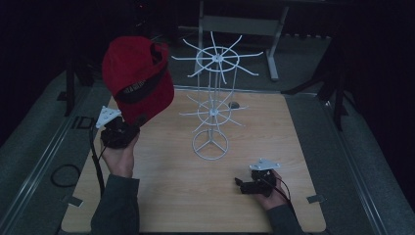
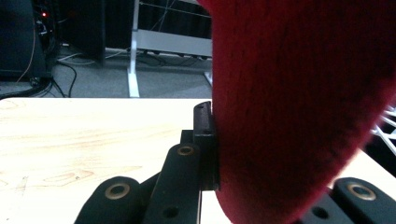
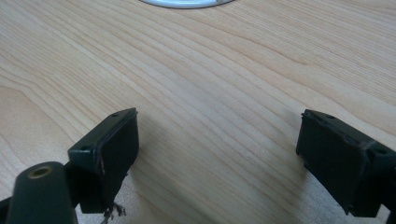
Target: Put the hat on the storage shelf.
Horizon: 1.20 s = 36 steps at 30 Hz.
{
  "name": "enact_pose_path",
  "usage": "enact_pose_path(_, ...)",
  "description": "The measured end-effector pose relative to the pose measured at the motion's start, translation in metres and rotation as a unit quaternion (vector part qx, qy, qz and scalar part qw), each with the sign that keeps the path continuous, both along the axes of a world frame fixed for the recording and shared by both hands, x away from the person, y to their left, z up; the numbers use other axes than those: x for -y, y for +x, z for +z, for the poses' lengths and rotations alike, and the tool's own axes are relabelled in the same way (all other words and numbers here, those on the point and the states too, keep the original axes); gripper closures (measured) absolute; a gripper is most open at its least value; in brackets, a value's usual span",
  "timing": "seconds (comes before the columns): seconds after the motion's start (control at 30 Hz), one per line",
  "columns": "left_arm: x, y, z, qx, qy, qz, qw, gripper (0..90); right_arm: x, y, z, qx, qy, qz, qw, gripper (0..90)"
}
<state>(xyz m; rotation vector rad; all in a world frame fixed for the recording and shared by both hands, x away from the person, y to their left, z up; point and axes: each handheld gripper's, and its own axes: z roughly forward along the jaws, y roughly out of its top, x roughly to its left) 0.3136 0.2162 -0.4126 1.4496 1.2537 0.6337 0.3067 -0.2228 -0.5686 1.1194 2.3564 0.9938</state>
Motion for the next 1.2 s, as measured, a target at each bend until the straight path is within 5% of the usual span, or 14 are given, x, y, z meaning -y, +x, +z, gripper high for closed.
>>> enact_pose_path(1.2,0.008,-0.020,0.037,0.039,-0.008,-0.022,0.9990,85.9,0.000,0.000,0.000,0.000,0.000,0.000,1.0000,12.9)
